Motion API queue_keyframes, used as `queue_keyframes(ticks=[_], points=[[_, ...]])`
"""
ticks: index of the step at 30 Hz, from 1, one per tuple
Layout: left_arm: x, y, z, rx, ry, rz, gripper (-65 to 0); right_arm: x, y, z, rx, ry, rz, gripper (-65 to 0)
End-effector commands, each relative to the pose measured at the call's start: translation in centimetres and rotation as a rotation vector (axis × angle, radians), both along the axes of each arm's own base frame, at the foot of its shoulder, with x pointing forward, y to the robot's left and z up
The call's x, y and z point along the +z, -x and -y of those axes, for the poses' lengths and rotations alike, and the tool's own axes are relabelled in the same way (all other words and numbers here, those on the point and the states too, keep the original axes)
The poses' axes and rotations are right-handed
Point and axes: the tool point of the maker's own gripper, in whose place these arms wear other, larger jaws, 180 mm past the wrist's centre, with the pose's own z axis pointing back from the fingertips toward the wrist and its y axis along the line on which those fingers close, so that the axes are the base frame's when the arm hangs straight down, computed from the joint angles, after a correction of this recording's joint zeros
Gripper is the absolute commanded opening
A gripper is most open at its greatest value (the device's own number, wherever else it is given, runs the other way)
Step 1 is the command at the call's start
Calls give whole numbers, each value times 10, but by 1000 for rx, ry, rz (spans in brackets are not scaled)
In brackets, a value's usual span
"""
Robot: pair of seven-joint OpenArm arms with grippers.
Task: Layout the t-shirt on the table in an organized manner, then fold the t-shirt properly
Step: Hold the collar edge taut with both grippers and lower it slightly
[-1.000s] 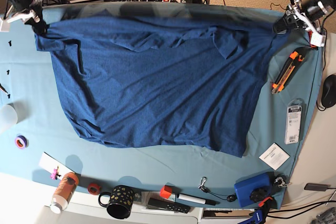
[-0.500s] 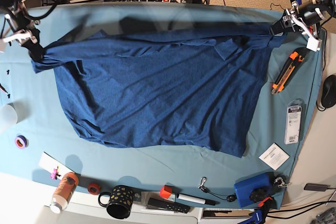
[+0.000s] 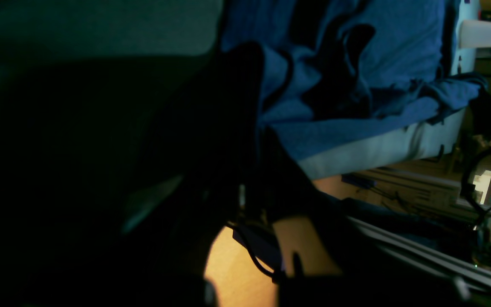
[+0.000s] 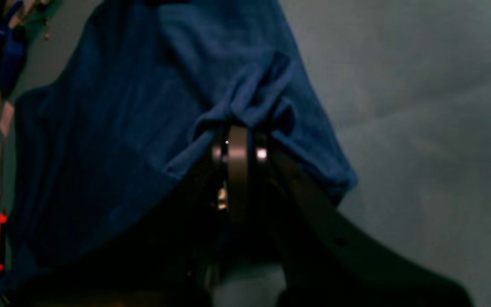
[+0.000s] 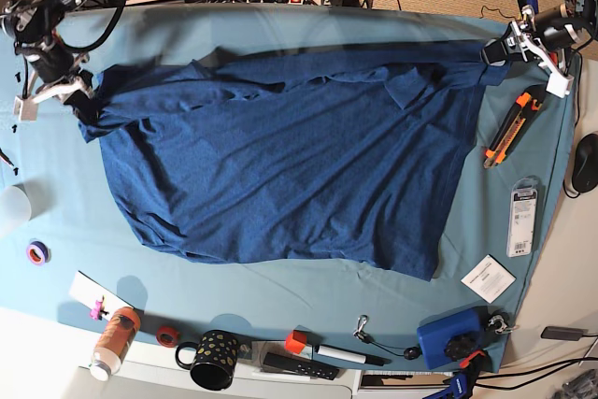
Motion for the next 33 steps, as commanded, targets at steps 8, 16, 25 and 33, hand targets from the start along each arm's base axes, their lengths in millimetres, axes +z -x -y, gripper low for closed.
queue_keyframes(ticks=[8,16,25,33], points=[[83,-90,-14,-77,-100,431,-650,34,-30,13,-23,61,105,-650],[110,-118,-8,-87,-96,528,-650,32,-30,13,-26,67,95,-650],[129,-129,-5,-92,-69,587,-650,32,-31,13,-30,64,102,-650],[150,-122,8,-184,-148,627,-650,31,-30,13,-31,69,96,-650]])
